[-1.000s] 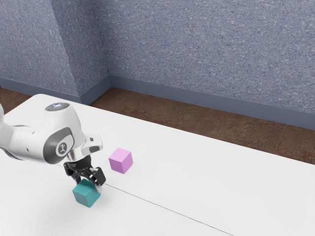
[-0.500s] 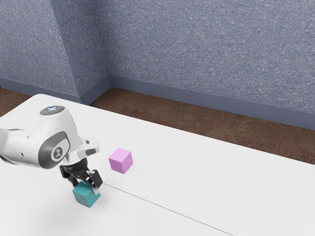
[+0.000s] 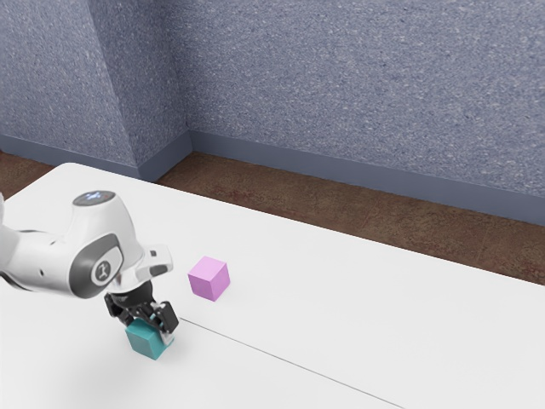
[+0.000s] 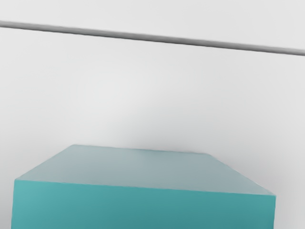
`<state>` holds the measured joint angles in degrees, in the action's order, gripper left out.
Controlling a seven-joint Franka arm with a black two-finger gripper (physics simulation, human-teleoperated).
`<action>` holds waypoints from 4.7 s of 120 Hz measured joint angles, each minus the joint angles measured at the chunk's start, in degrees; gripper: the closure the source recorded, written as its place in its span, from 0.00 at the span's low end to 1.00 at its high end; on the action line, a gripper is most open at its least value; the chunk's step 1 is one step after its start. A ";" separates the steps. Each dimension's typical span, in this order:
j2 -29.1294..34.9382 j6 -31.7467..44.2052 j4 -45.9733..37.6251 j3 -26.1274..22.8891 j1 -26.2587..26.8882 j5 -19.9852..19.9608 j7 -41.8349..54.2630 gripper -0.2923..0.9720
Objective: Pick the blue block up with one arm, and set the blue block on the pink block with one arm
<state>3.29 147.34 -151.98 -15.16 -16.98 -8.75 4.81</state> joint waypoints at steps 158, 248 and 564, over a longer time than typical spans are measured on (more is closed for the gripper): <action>-4.77 -12.56 20.73 0.21 0.24 7.35 1.79 0.46; -17.79 -23.63 38.97 0.66 1.18 11.77 -3.26 0.46; -19.84 -21.62 39.60 0.83 2.55 10.19 -1.43 0.47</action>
<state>-16.55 125.72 -112.38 -14.33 -14.43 1.44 3.38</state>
